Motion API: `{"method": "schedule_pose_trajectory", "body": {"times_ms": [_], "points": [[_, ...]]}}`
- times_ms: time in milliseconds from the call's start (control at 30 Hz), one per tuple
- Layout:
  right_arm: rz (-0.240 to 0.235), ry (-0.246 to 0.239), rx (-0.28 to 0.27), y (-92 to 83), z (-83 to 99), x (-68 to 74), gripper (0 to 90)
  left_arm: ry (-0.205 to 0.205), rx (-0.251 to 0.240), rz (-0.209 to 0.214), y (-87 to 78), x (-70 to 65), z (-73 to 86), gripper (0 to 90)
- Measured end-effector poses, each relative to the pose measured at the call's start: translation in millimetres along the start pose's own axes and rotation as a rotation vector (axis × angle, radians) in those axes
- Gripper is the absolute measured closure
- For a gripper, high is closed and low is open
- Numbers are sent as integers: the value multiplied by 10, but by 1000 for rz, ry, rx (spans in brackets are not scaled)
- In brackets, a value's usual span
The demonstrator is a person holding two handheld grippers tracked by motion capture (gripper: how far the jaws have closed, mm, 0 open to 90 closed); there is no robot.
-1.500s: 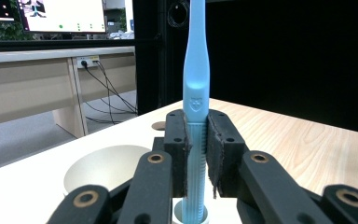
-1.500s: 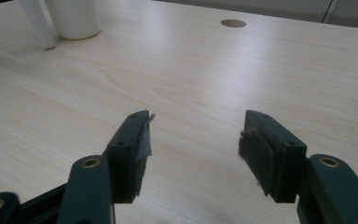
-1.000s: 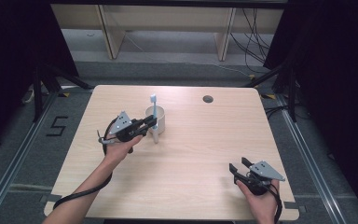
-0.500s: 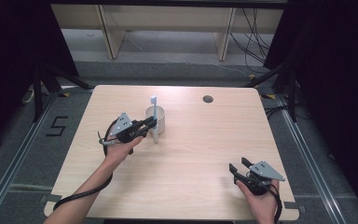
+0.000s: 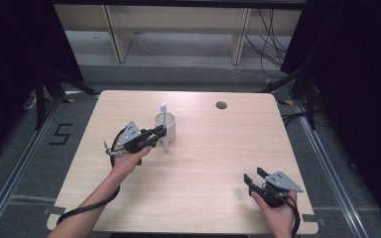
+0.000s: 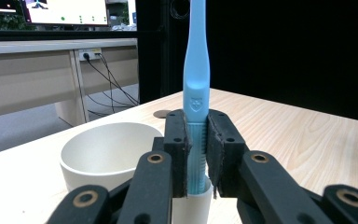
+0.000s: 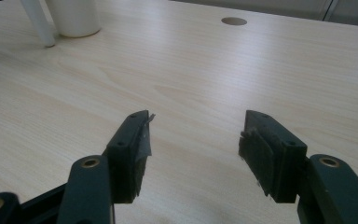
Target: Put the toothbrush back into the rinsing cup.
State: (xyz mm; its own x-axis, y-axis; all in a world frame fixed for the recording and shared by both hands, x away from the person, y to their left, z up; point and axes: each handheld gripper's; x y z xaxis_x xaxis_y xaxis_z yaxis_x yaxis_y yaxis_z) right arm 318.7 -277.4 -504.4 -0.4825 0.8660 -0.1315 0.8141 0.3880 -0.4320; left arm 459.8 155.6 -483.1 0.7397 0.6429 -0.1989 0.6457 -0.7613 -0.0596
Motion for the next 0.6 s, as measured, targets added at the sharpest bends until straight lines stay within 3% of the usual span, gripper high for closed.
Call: {"method": "schedule_pose_trajectory", "body": {"times_ms": [67, 100, 133, 400, 600], "points": [[0, -8, -2, 5, 3, -11, 427, -1, 1, -3, 1, -1, 9, 783], [-1, 14, -1, 3, 3, 10, 427, -1, 3, -5, 0, -2, 11, 784], [2, -9, -7, 7, 3, -6, 427, 0, 5, -5, -1, -1, 13, 783], [-4, -4, -21, 24, 10, -5, 427, 8, 10, -5, -1, 0, 20, 783], [1, -4, 1, 0, 1, -1, 427, 10, 16, -3, -10, 6, 24, 782]]}}
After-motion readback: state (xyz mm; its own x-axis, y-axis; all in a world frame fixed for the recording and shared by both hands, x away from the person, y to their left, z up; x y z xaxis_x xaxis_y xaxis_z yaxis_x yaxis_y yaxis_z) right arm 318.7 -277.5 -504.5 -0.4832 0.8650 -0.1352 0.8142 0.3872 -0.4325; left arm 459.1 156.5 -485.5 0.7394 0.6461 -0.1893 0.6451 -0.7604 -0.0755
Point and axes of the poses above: each handheld gripper's, and its own axes: y roughly forward along the jaws, z roughly out of its underside, x roughly to its left, and after that the axes turned 10 degrees about -y, right-handed
